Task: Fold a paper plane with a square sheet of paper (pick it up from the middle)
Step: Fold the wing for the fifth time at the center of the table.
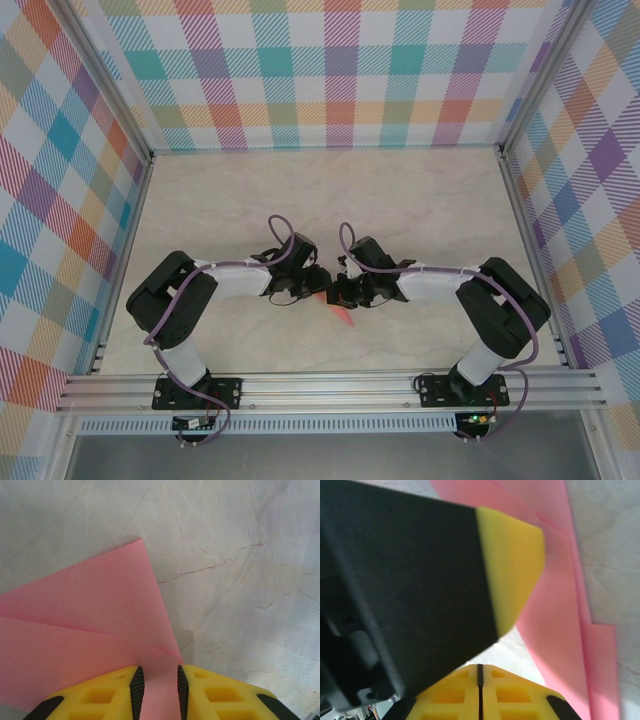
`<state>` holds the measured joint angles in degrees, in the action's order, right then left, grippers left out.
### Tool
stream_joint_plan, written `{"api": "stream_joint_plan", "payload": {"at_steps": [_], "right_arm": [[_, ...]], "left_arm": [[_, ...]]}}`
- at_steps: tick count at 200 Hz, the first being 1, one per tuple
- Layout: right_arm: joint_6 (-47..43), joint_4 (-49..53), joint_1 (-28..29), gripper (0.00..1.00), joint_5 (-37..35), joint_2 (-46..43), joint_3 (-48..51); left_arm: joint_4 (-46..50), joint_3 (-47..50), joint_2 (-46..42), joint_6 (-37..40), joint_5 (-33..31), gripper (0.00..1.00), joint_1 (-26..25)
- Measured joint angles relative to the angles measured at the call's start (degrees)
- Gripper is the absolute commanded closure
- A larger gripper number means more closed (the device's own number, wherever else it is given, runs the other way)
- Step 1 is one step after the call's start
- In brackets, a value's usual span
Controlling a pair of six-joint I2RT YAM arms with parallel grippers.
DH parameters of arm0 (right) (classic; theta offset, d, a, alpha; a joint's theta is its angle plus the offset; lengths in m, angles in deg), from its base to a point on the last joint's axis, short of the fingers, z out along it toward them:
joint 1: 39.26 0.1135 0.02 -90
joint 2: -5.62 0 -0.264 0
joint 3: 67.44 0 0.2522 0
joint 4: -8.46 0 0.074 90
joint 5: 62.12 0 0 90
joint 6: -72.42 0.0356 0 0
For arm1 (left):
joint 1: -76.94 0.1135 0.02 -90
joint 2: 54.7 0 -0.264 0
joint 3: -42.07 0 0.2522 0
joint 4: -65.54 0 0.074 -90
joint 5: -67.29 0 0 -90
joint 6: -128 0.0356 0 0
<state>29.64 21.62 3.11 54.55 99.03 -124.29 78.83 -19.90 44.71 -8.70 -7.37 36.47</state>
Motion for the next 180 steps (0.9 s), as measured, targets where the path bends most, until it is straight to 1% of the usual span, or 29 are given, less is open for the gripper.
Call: {"api": "stream_joint_plan", "payload": {"at_steps": [28, 70, 112, 155, 180], "right_arm": [[0.55, -0.37, 0.02, 0.92, 1.09, 2.47, -0.61], [1.25, -0.85, -0.31, 0.92, -1.99, 5.46, -0.55], [1.57, -2.27, -0.39, 0.91, -2.16, 5.4, 0.42], [1.68, -2.84, -1.16, 0.87, -2.12, 3.74, 2.56], [1.2, -0.55, -1.46, 0.87, -2.08, 0.85, 4.09]], "left_arm": [[-0.35, 0.0, 0.11, -0.02, -0.46, 0.72, 0.0], [-0.37, 0.0, 0.13, 0.02, -0.48, 0.72, 0.0], [-0.33, 0.0, 0.13, 0.02, -0.87, 0.72, -0.02], [-0.31, 0.0, 0.13, 0.02, -0.92, 0.72, -0.02], [-0.17, -0.02, 0.17, 0.02, -1.05, 0.73, 0.0]]}}
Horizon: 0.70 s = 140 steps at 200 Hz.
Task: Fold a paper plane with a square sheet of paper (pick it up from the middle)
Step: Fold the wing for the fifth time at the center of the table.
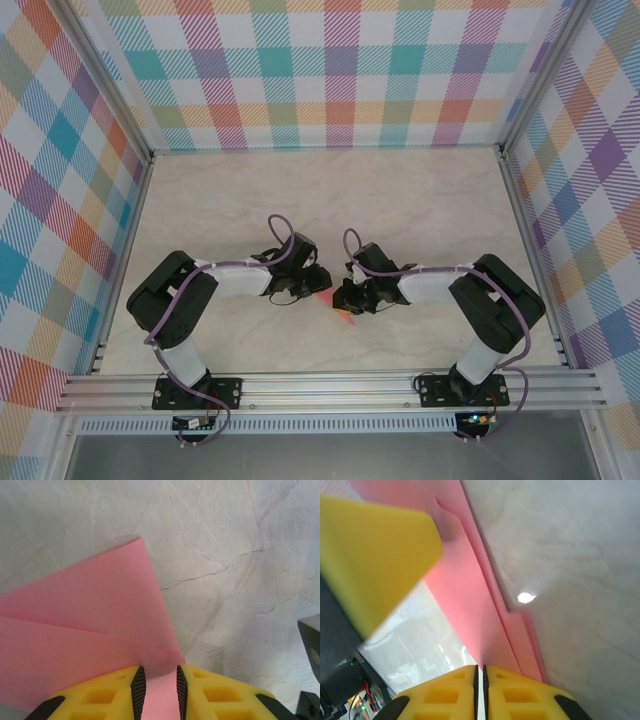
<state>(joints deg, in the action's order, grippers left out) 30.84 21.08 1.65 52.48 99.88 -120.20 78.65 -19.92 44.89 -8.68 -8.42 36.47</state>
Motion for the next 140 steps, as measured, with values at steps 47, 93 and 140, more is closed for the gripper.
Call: {"api": "stream_joint_plan", "payload": {"at_steps": [47, 93, 140], "right_arm": [[-2.25, 4.13, -0.48, 0.86, 1.03, -2.32, 0.87], [-4.46, 6.62, -0.48, 0.87, 3.17, -6.56, 0.52], [-6.01, 7.78, -0.48, 0.88, 5.27, -6.43, -0.22]], "left_arm": [[0.07, -0.02, 0.07, 0.02, 0.0, 0.73, 0.0], [0.57, -0.37, 0.13, 0.7, 0.02, 0.73, 0.0], [1.68, -1.11, 0.37, 1.25, 0.02, 0.73, 0.0]]}}
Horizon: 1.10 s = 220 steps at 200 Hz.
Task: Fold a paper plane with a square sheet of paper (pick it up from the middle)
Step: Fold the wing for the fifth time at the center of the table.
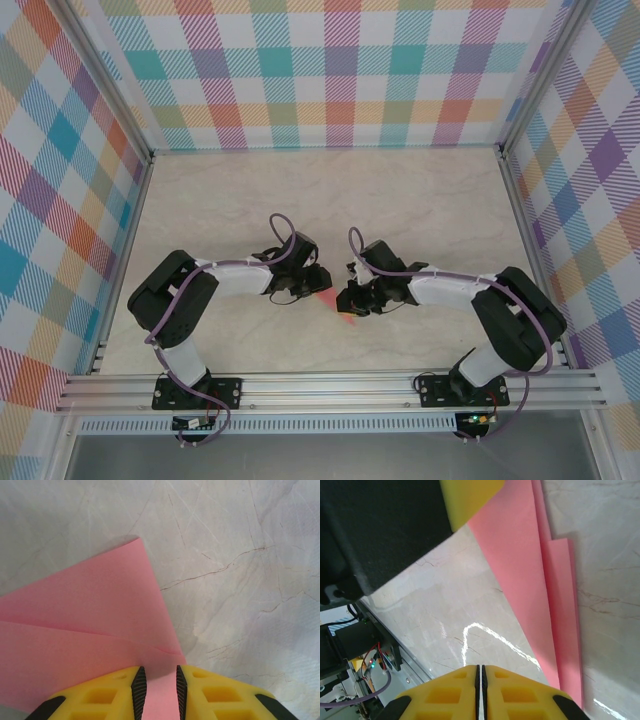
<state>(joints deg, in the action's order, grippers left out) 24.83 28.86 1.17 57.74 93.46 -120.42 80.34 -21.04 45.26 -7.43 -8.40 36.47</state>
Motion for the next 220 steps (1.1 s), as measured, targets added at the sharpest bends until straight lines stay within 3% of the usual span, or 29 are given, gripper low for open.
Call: {"api": "stream_joint_plan", "payload": {"at_steps": [54, 220], "right_arm": [[-0.5, 1.2, 0.0, 0.89, -0.46, 3.32, 0.39], [-1.36, 1.57, 0.0, 0.89, -4.13, 2.45, 2.62]], "left_arm": [[0.7, -0.42, 0.11, 0.11, -0.02, 0.73, 0.0], [1.42, -0.87, 0.33, 0.28, 0.0, 0.73, 0.0]]}}
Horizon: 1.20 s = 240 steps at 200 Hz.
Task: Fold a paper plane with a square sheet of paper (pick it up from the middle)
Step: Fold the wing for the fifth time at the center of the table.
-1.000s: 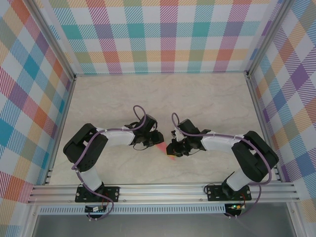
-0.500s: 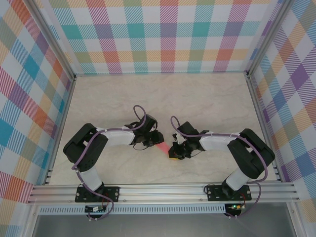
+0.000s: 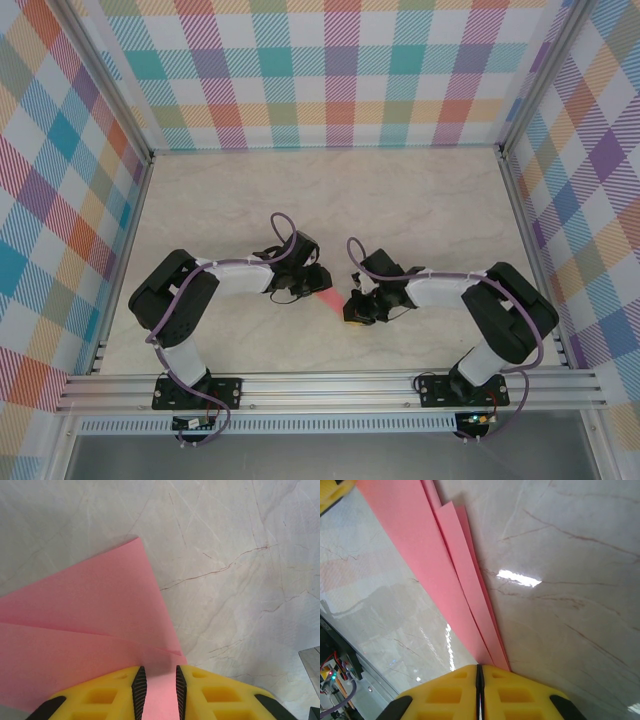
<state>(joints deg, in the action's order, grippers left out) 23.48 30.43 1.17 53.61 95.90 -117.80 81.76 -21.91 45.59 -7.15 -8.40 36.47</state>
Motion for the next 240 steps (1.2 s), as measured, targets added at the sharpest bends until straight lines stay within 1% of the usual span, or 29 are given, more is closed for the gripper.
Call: {"api": "stream_joint_plan", "payload": {"at_steps": [44, 70, 94, 112, 123, 128, 144, 162, 190, 218, 240], "right_arm": [[0.02, 1.29, 0.0, 0.88, -0.66, -4.37, 2.4], [0.04, 2.05, -0.35, 0.88, -1.11, -4.5, 2.93], [0.09, 2.67, -0.61, 0.85, -1.09, -5.31, 3.26], [0.07, 3.48, -0.63, 0.79, -1.22, -8.37, 3.17], [-0.02, 3.89, -0.63, 0.71, -1.27, -10.38, 2.58], [0.13, 3.96, -0.63, 0.7, -1.4, -10.91, 2.12], [-0.11, 4.28, -0.7, 0.71, -2.36, -11.23, -0.48], [-0.2, 3.32, -0.98, 0.76, -2.47, -10.03, -2.58], [0.02, 1.49, -1.4, 0.76, -1.86, -4.15, -5.42], [0.09, 0.46, -1.44, 0.83, -1.75, 0.92, -7.15], [0.07, -0.94, -1.44, 0.84, -0.74, 3.93, -8.7]], "left_arm": [[0.13, -0.04, 0.0, 0.24, 0.0, 0.73, 0.0], [0.15, -0.09, 0.07, 0.59, 0.0, 0.73, 0.0], [0.17, -0.13, 0.07, 1.05, 0.02, 0.73, 0.0], [0.31, -0.2, 0.07, 1.49, 0.02, 0.73, -0.02], [0.44, -0.28, 0.11, 2.12, 0.09, 0.73, 0.0], [0.46, -0.35, 0.15, 2.4, 0.09, 0.73, 0.0], [1.05, -0.76, 0.37, 3.52, 0.17, 0.73, -0.02], [2.01, -1.42, 0.59, 4.9, 0.26, 0.73, 0.0], [2.62, -2.01, 0.92, 6.51, 0.76, 0.73, 0.0], [3.52, -2.95, 1.49, 7.76, 1.27, 0.73, 0.0], [3.65, -3.69, 2.05, 8.72, 1.64, 0.73, 0.0]]}}
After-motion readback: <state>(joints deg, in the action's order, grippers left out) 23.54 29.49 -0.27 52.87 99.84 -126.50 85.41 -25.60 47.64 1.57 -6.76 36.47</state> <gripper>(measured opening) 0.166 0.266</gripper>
